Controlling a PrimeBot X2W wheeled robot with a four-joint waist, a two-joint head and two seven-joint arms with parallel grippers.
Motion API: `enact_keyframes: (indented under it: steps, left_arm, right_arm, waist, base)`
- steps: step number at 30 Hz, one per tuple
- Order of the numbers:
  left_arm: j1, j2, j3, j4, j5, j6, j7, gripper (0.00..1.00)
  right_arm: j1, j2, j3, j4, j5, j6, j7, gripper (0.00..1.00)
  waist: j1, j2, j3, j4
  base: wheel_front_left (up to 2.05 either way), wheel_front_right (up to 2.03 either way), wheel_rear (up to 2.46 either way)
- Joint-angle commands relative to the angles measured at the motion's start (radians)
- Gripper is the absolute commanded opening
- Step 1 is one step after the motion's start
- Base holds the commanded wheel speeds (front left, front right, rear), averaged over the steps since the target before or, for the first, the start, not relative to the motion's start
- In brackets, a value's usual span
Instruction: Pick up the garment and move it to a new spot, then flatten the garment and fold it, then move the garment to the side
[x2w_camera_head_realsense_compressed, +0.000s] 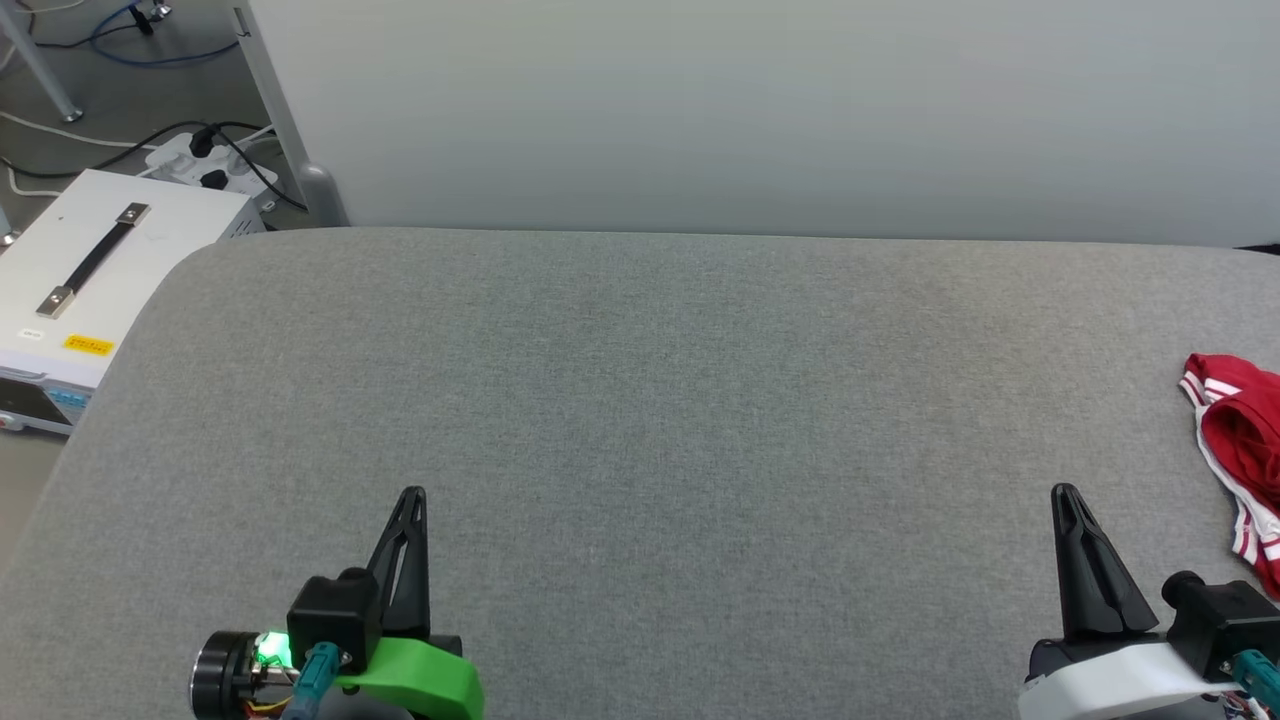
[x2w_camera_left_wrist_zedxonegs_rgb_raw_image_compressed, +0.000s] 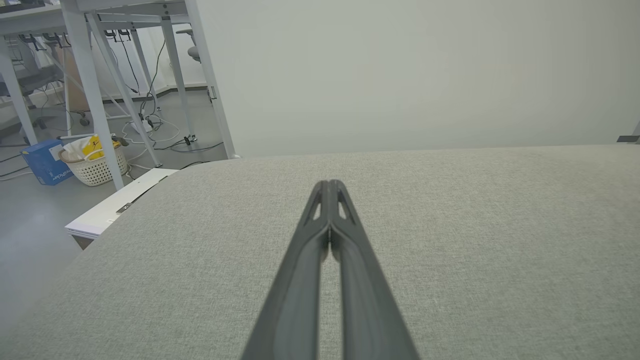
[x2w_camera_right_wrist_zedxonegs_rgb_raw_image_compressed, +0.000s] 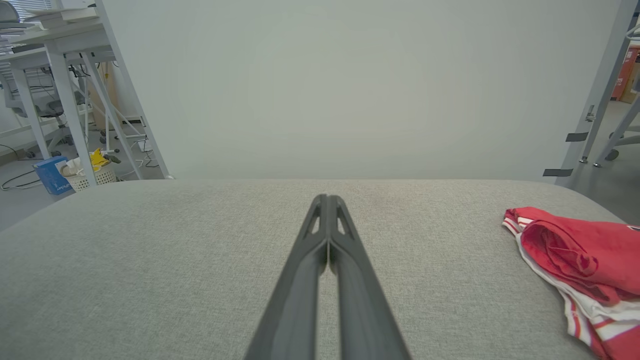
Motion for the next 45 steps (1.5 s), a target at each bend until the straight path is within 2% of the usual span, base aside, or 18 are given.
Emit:
enact_keyframes:
  steps: [1,45]
  left_arm:
    - [-0.009,-0.004,0.006,-0.005,0.006,-0.001,0.006,0.0]
    - [-0.031,-0.014,0.038,-0.031,0.022,-0.002,0.098,0.0]
  right_arm:
    - [-0.017,0.0,0.002,0.003,-0.008,0.0,0.008,0.0]
    - [-0.062,0.001,0.015,0.015,-0.071,0.0,0.101,0.0]
  waist:
    - [0.0001,0.0,0.0,-0.001]
    - [0.0001,0.0,0.006,-0.02]
  base:
    - [0.0,0.0,0.0]
    - [0.0,0.0,0.0]
